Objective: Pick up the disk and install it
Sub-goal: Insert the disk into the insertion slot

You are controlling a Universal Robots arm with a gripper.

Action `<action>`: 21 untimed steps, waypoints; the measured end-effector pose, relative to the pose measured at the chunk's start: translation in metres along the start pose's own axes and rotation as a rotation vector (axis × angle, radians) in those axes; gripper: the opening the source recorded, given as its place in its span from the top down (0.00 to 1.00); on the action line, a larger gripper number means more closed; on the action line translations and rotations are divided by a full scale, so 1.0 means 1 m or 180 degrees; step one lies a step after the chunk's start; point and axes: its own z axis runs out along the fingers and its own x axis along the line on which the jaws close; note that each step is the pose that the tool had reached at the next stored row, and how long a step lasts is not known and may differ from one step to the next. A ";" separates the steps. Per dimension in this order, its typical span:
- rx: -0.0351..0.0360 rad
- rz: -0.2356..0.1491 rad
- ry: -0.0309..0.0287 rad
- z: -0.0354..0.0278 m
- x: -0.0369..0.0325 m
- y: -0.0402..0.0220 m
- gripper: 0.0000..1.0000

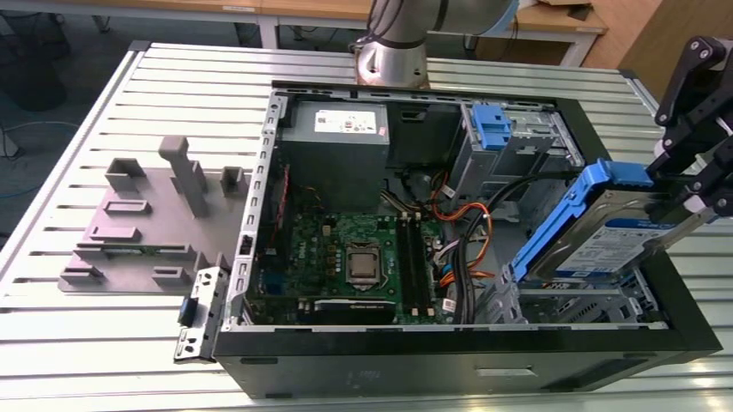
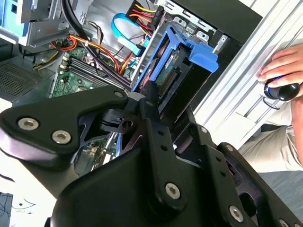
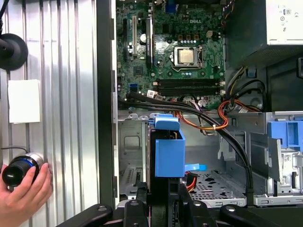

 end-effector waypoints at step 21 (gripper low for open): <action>0.0001 0.0036 -0.0001 0.0060 -0.0008 -0.0010 0.65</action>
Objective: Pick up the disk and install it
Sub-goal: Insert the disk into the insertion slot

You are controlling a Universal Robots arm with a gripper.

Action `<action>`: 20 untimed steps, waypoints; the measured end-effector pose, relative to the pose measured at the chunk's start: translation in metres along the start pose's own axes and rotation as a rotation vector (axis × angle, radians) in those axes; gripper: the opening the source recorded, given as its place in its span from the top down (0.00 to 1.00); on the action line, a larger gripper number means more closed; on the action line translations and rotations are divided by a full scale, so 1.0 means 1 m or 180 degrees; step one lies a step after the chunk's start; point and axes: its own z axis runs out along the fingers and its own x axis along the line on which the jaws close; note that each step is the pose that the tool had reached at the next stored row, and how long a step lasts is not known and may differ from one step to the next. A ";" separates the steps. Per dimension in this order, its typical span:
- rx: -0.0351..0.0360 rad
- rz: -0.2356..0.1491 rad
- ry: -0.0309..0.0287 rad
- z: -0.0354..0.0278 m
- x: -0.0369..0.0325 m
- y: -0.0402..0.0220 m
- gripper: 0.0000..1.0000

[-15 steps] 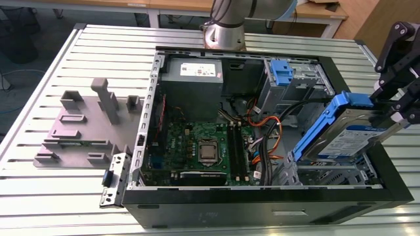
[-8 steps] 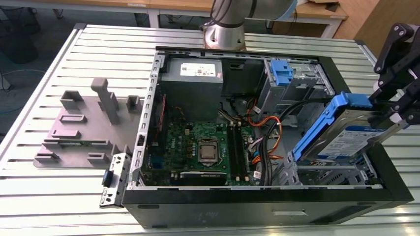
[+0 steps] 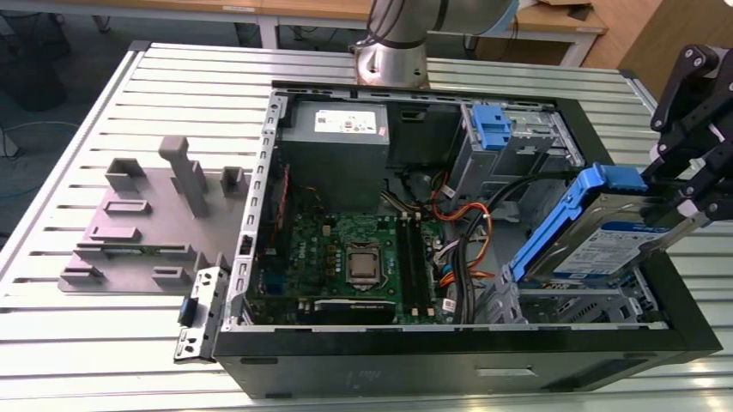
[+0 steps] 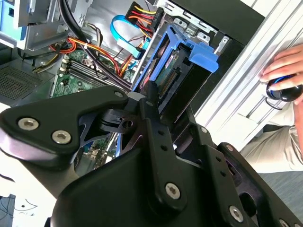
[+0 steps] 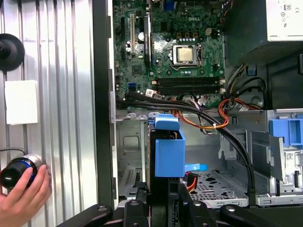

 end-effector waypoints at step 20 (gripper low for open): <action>0.0000 0.0000 -0.0001 0.0295 0.0019 -0.0006 0.65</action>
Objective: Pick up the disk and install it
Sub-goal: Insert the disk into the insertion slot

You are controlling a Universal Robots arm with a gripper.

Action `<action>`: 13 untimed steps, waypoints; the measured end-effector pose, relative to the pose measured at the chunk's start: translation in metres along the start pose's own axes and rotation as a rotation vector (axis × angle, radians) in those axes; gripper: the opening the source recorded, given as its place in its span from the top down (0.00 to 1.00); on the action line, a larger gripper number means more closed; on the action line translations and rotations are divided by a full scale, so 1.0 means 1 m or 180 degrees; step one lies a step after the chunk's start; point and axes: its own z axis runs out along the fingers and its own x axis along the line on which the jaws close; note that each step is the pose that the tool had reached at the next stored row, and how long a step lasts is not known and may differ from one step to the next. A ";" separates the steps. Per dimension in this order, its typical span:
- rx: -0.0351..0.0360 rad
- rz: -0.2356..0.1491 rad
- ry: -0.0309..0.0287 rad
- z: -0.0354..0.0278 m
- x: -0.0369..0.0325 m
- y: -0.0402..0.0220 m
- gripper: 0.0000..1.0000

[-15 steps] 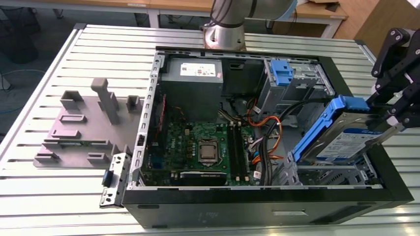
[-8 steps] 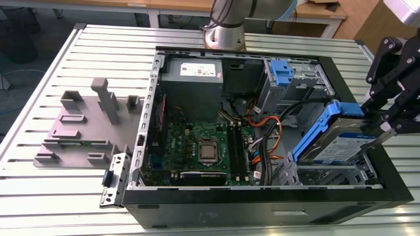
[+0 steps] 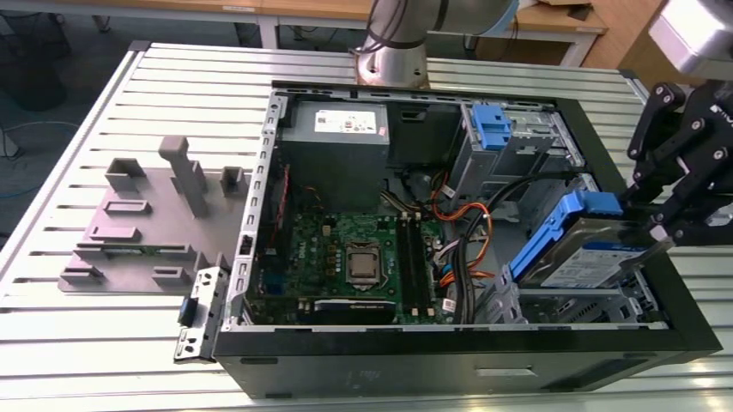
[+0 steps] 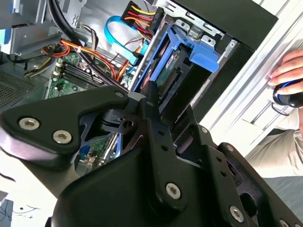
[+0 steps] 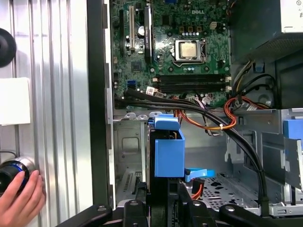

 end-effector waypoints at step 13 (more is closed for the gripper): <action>0.0000 0.0000 0.0000 0.0236 0.0025 -0.0005 0.65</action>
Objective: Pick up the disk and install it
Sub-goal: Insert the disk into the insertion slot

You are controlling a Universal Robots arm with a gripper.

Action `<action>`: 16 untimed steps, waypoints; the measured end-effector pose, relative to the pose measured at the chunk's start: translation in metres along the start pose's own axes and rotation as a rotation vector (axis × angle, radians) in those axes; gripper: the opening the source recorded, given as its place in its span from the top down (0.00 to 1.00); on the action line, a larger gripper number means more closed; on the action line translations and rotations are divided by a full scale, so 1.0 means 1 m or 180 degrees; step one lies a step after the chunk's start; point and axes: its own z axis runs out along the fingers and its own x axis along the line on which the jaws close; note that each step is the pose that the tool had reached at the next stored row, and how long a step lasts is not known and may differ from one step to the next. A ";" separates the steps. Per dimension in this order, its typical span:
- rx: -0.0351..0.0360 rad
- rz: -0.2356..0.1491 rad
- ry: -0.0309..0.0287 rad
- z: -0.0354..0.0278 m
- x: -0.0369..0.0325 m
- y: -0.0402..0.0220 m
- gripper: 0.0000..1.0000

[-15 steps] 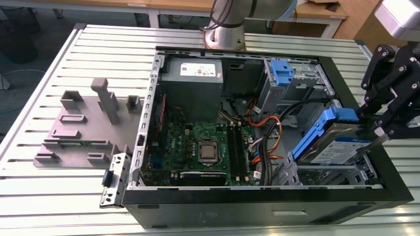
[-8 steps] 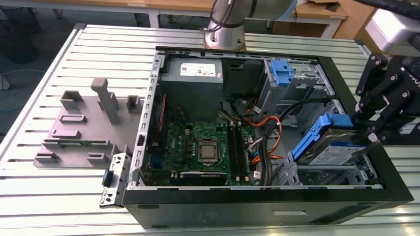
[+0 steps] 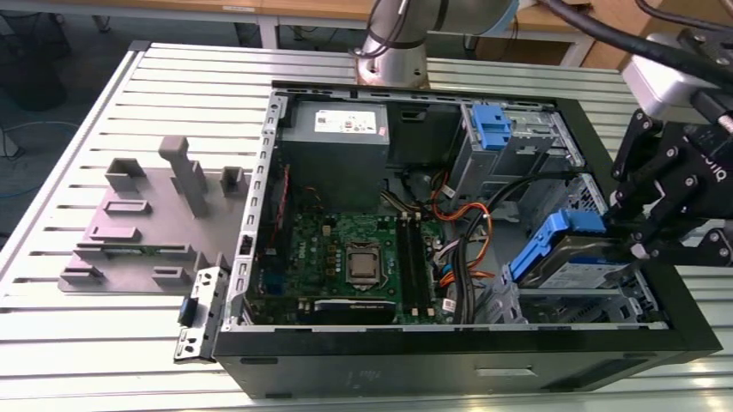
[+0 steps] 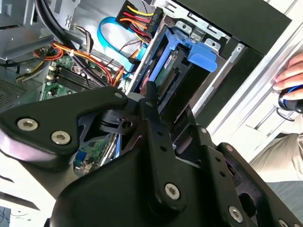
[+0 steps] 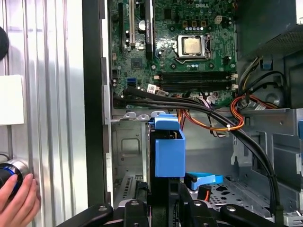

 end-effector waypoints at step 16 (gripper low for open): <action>0.0000 0.0000 0.0003 0.0287 0.0036 -0.0007 0.65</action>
